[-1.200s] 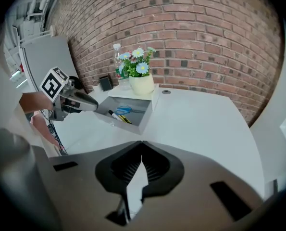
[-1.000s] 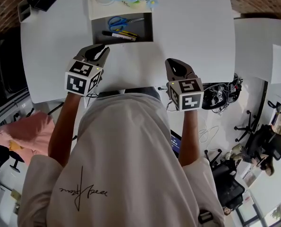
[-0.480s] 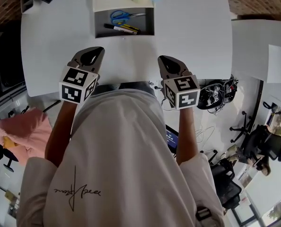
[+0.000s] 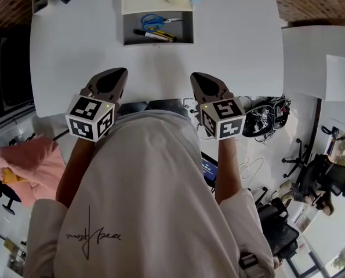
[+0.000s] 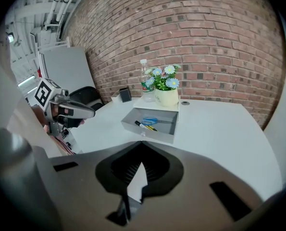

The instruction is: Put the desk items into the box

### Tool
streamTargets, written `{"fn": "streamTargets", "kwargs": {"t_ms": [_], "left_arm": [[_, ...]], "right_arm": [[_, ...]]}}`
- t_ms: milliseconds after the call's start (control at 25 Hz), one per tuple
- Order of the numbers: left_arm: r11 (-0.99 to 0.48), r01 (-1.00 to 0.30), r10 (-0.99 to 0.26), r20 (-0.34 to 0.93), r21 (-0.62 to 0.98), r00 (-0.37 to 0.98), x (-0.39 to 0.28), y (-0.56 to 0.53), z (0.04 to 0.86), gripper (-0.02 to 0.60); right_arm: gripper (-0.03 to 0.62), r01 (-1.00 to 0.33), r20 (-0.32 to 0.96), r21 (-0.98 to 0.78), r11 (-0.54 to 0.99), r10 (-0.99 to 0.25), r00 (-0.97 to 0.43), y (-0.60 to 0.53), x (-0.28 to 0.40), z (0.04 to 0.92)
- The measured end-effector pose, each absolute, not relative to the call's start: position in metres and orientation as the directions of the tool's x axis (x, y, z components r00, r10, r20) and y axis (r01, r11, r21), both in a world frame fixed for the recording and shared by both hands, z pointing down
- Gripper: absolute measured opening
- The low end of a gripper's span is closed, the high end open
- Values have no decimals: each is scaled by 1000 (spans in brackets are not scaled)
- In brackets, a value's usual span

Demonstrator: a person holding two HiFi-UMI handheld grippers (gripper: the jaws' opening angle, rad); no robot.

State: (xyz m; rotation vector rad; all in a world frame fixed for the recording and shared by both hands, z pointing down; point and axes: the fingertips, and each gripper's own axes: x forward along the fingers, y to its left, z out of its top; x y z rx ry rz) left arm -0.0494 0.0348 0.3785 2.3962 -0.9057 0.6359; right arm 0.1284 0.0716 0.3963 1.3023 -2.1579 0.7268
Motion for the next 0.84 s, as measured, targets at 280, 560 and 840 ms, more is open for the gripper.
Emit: {"fn": "streamTargets", "kwargs": {"t_ms": [280,560,840], "left_arm": [[-664,-698,-478,566,269,672,-65,41,375,5],[-647,-709,-490,559,280,668,-77,46,378,5],[-624,-719,-520,524,307,675,-84,46,374,5]], "right_arm": [[25,-898,661,-166,408,-630,-408,77,110,393],[25,-898,665,-157,411,-628,-403,82,96,392],[25,-894,667,-174,413,-618,-416,85,80,393]]}}
